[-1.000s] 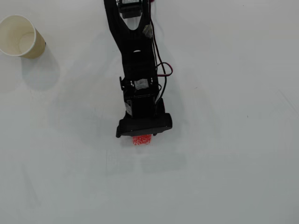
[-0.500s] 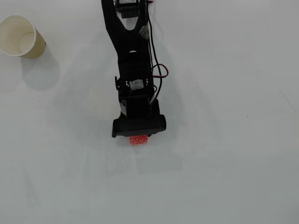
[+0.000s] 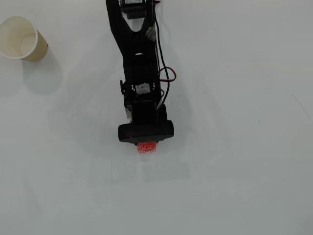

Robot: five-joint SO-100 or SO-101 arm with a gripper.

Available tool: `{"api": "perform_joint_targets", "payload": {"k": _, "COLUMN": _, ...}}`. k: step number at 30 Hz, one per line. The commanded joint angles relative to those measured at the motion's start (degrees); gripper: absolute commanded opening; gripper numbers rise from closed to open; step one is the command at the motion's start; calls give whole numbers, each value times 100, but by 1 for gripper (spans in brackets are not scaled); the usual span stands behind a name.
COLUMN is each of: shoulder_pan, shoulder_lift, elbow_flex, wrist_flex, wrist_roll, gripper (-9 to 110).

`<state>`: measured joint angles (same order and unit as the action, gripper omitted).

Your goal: Pick up the cube and drop it in the cup.

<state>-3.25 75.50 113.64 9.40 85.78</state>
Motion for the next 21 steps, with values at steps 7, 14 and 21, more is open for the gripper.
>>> {"api": "perform_joint_targets", "payload": {"k": 7, "shoulder_pan": 35, "shoulder_lift": 185, "elbow_flex": -712, "wrist_flex": -9, "wrist_roll": 35, "gripper": 7}}
{"api": "perform_joint_targets", "payload": {"k": 14, "shoulder_pan": 35, "shoulder_lift": 316, "elbow_flex": -712, "wrist_flex": 0, "wrist_roll": 35, "gripper": 7}}
{"api": "perform_joint_targets", "payload": {"k": 21, "shoulder_pan": 26, "shoulder_lift": 1169, "elbow_flex": -448, "wrist_flex": 53, "wrist_roll": 35, "gripper": 7}}
